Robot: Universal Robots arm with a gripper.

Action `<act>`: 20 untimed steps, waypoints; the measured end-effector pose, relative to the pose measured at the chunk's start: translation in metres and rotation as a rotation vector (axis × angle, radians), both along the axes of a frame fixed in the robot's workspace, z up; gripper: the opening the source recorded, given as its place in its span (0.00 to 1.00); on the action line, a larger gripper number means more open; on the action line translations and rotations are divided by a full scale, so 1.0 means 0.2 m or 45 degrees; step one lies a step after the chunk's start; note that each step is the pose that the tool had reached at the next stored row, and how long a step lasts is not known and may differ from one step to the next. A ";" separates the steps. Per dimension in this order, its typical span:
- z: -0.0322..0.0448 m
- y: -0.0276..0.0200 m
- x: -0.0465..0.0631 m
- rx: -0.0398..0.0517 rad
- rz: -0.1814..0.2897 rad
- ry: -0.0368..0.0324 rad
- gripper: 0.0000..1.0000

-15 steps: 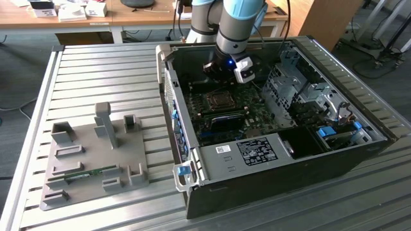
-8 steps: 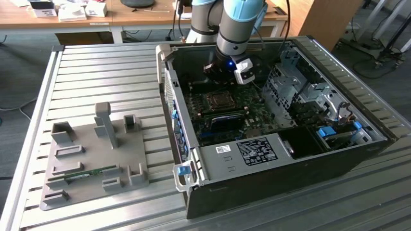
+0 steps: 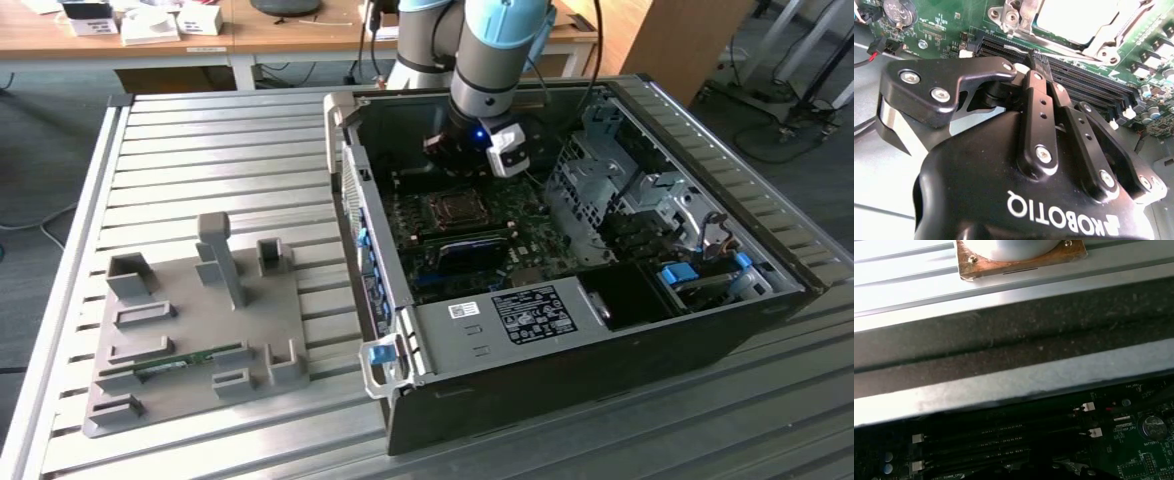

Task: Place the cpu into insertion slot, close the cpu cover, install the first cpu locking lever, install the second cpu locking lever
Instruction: 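Install the first cpu locking lever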

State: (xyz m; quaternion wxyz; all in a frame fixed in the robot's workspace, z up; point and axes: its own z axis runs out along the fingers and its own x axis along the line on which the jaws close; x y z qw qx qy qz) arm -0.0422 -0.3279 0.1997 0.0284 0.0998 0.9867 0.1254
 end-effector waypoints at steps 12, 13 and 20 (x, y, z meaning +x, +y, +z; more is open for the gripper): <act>-0.026 0.000 0.01 -0.016 0.000 0.0000 0.11; -0.027 0.000 0.01 -0.017 0.000 0.0000 0.11; -0.024 0.000 0.01 -0.018 0.000 0.0000 0.11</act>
